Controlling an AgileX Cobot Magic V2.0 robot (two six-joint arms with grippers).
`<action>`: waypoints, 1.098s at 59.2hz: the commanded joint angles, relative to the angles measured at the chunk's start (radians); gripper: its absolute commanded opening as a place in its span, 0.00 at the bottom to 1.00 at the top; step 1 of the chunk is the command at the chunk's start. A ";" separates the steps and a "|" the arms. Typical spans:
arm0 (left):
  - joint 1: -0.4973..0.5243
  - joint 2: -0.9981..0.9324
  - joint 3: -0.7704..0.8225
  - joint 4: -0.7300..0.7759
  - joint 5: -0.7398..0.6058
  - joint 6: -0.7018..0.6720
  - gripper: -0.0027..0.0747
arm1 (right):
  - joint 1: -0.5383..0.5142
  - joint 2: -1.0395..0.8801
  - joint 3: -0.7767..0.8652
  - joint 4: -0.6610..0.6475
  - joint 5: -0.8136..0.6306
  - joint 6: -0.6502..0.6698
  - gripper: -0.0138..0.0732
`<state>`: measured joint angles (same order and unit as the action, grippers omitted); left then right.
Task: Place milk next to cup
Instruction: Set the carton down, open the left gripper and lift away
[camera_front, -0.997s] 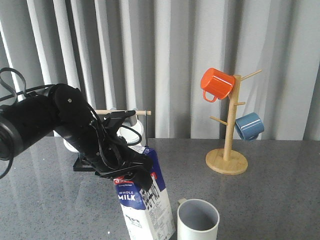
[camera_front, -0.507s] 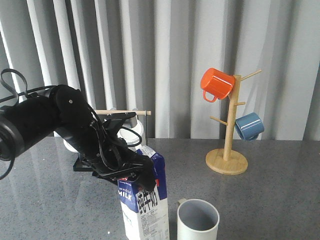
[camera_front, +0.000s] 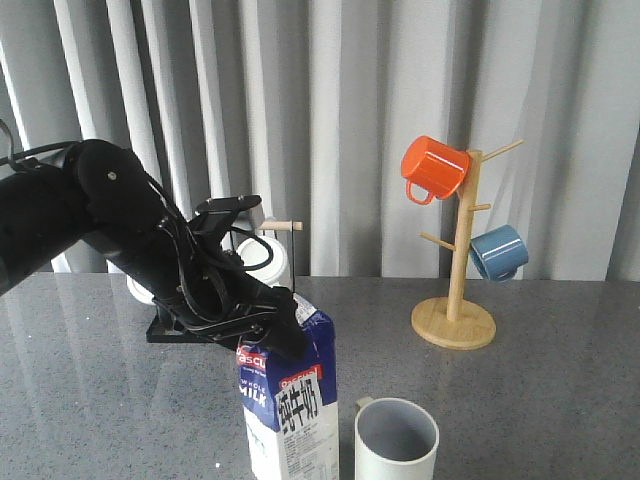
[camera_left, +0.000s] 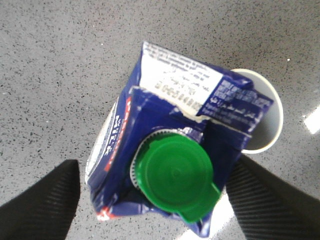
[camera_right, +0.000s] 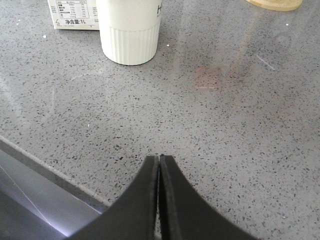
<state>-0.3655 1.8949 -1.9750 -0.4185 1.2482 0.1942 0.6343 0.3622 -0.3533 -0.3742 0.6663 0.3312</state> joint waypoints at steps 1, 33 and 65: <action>-0.005 -0.080 -0.026 -0.028 0.000 -0.008 0.78 | 0.000 0.007 -0.028 -0.020 -0.066 -0.002 0.15; -0.005 -0.275 -0.026 0.044 0.000 -0.009 0.72 | 0.000 0.007 -0.028 -0.021 -0.065 -0.002 0.15; -0.005 -0.571 -0.016 0.182 0.000 0.002 0.02 | 0.000 0.007 -0.028 -0.020 -0.065 -0.002 0.15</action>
<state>-0.3655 1.3884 -1.9750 -0.2259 1.2755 0.1950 0.6343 0.3622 -0.3533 -0.3742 0.6663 0.3312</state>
